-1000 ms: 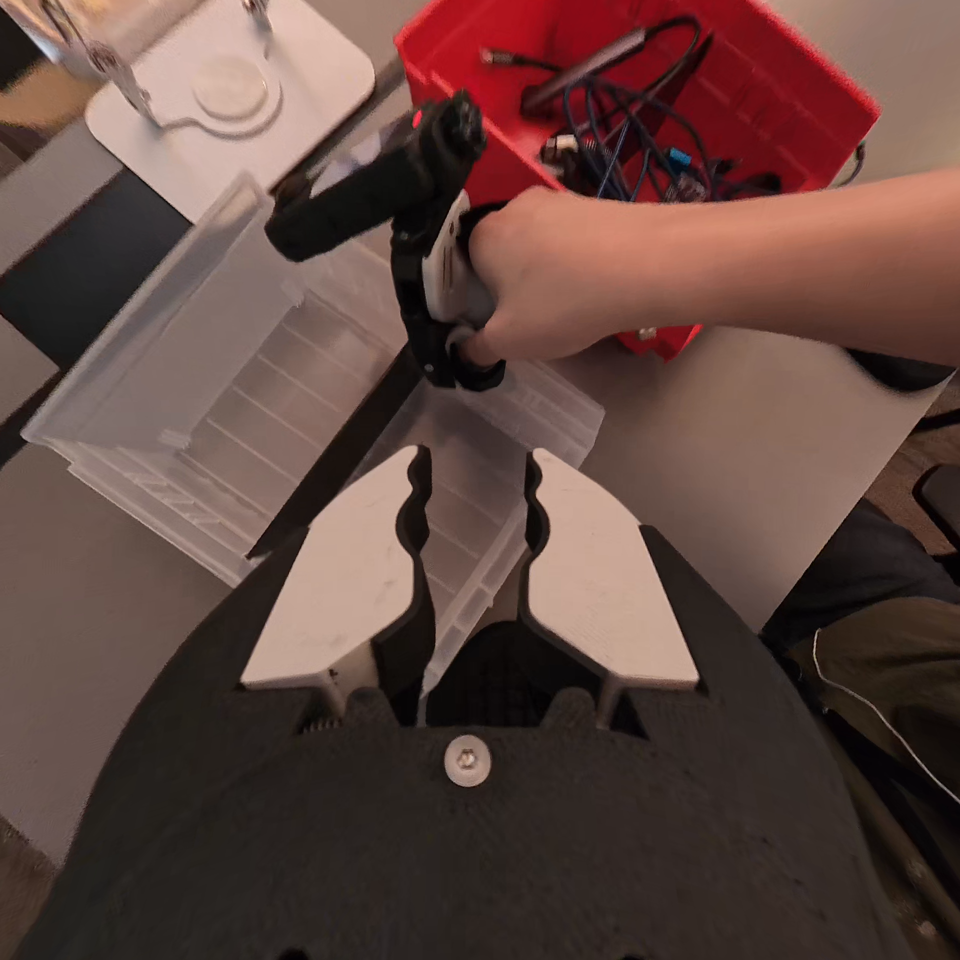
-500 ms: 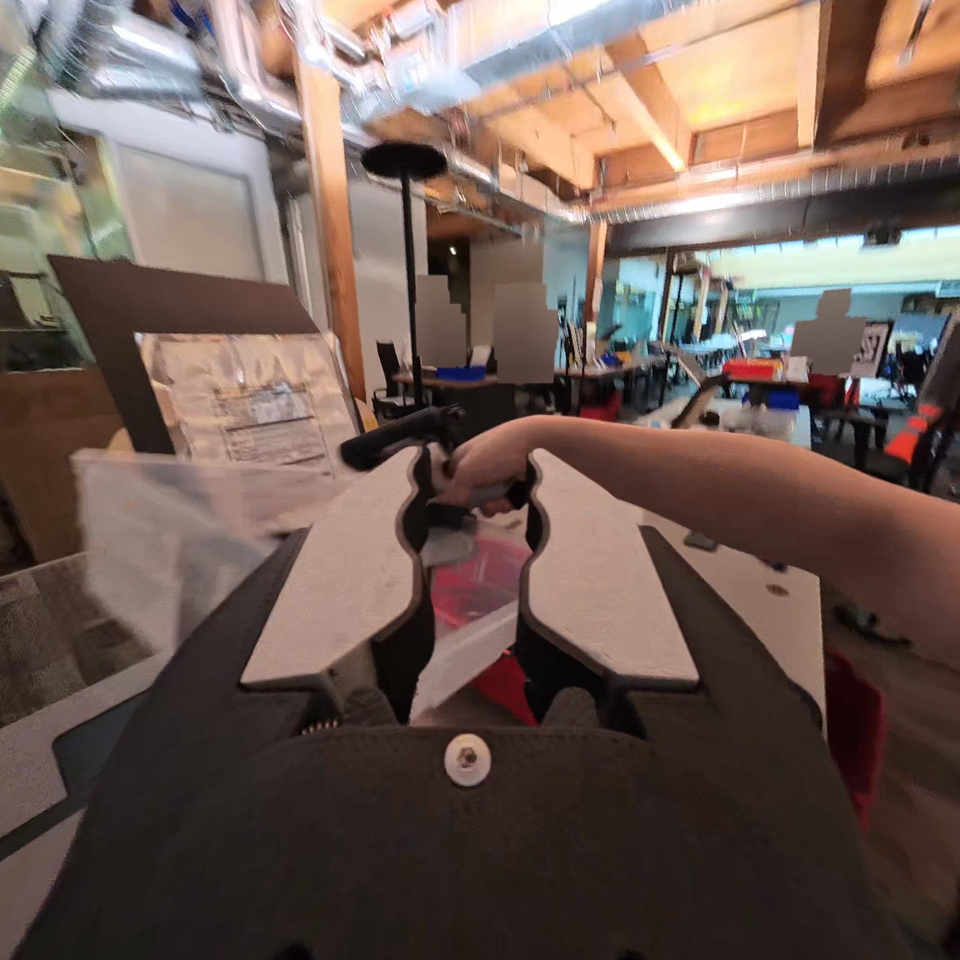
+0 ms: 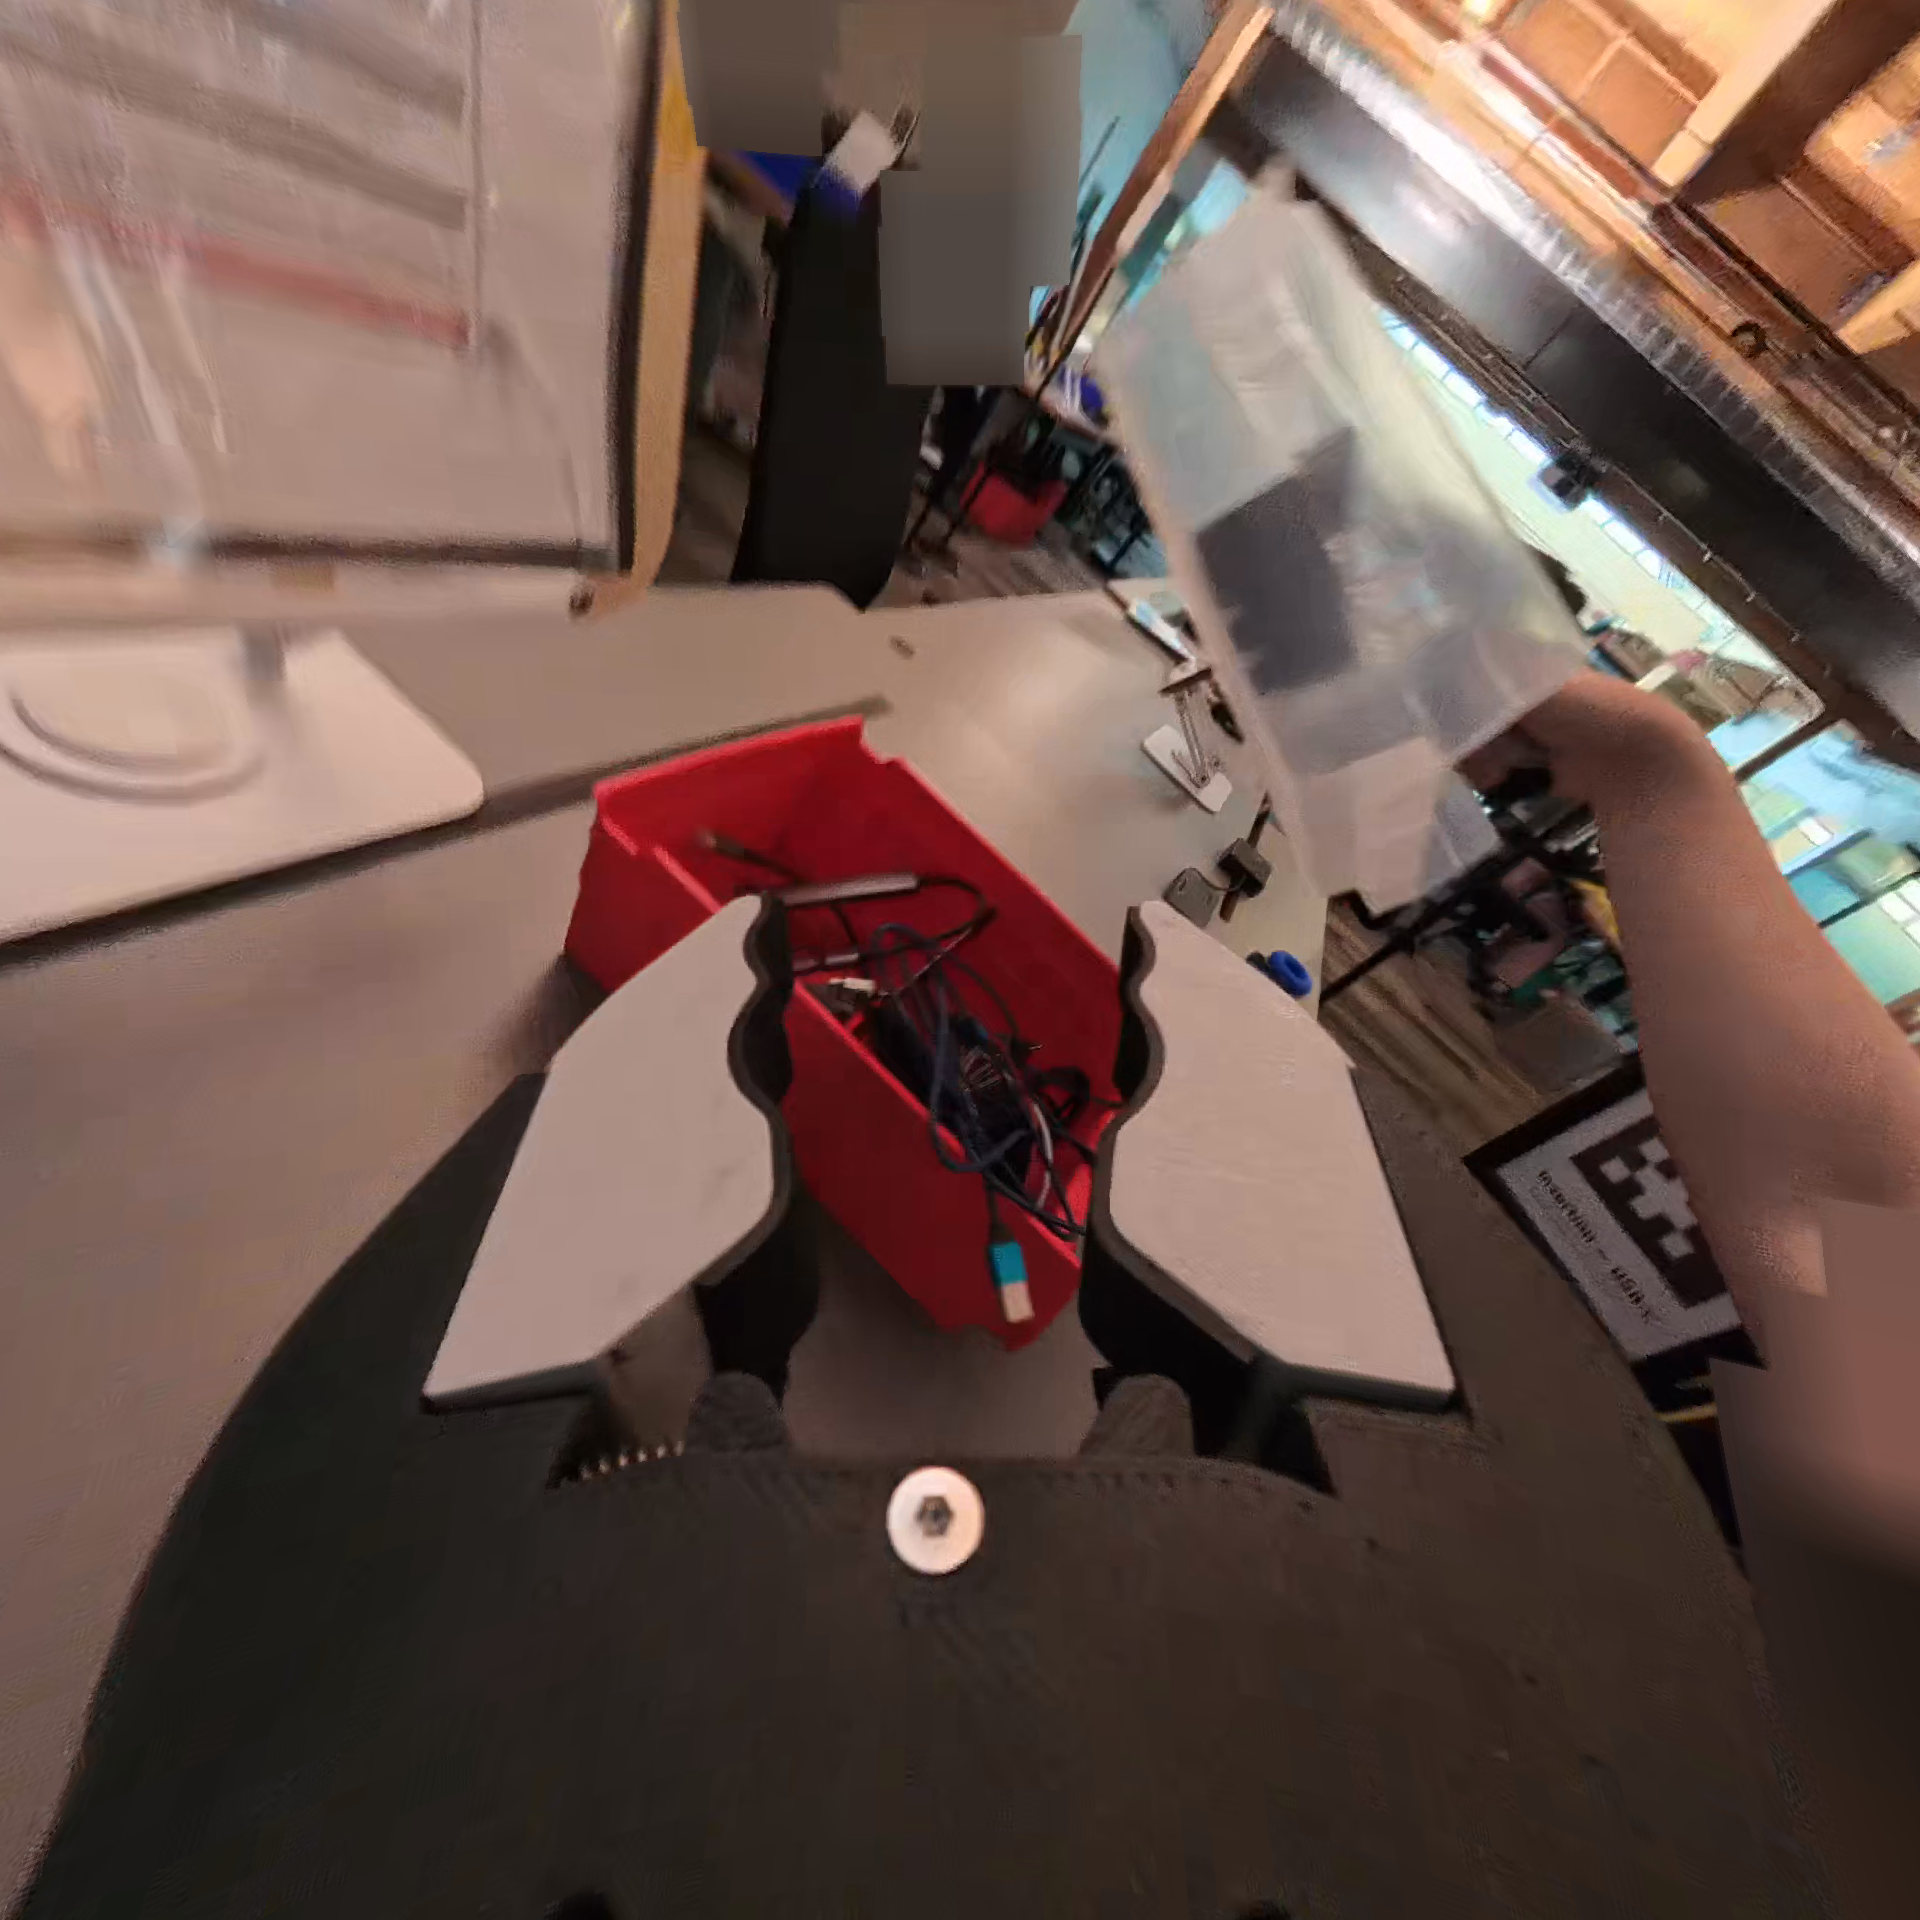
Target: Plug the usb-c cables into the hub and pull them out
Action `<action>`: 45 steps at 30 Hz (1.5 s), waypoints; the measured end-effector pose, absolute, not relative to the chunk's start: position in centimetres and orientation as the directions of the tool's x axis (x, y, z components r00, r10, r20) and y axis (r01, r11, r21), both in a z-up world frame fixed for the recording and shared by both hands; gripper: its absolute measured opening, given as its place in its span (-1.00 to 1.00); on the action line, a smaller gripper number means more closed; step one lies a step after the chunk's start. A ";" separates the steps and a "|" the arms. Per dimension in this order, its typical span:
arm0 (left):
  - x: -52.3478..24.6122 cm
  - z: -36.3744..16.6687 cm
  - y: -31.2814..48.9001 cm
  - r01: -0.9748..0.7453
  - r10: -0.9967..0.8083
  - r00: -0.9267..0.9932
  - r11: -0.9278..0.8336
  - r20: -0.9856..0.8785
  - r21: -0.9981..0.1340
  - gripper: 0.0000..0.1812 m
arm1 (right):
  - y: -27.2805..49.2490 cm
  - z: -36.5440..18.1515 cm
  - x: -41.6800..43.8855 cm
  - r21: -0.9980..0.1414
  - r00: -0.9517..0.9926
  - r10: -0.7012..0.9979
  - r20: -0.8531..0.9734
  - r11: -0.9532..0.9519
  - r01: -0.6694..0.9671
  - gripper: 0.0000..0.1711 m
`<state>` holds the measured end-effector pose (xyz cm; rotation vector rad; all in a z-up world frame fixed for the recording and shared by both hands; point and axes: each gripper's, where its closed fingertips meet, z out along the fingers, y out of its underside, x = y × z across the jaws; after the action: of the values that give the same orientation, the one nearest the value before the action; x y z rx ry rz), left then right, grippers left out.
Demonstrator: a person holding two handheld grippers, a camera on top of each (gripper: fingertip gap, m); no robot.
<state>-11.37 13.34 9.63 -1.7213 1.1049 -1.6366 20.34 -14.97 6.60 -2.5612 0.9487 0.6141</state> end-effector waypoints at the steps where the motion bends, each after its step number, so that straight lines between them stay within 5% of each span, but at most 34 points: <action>1: -9.6 7.4 13.9 -0.234 -0.792 -0.048 -0.583 0.609 -0.778 -0.39 | -16.9 5.4 21.7 -0.158 0.657 -0.561 -0.504 -0.688 -0.708 -0.89; 11: -2.7 -4.6 12.7 -0.455 -0.698 0.061 -0.656 0.714 -0.602 -0.38 | -28.6 -7.7 28.0 -0.069 0.524 -0.731 -0.438 -0.554 -0.830 -0.89; 15: -1.1 -4.4 13.8 -0.368 -0.758 0.115 -0.633 0.643 -0.681 -0.35 | -30.2 -11.2 28.5 -0.014 0.560 -0.735 -0.382 -0.601 -0.799 -0.88; 24: 0.2 -8.2 12.0 -0.576 -0.882 0.208 -0.461 0.424 -0.676 -0.13 | -28.9 -13.7 28.7 0.003 0.636 -0.692 -0.342 -0.678 -0.735 -0.89; 27: 0.0 -8.0 11.8 -0.594 -0.890 0.213 -0.445 0.403 -0.670 -0.25 | -28.6 -13.7 28.4 0.009 0.658 -0.683 -0.317 -0.696 -0.718 -0.89; 30: -0.2 -7.3 9.8 -0.631 -0.879 0.098 -0.417 0.466 -0.655 -0.73 | -28.4 -13.7 28.2 0.021 0.688 -0.672 -0.275 -0.720 -0.694 -0.88; 45: -14.8 -7.1 19.9 -0.819 -0.946 0.214 -0.310 0.243 -0.483 -0.80 | -21.2 -14.8 24.7 0.117 0.825 -0.504 -0.254 -0.863 -0.491 -0.85</action>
<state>-14.81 19.89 -7.05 -2.2391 1.6707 -0.7348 24.75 -21.23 -14.85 -3.0459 0.8313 0.4447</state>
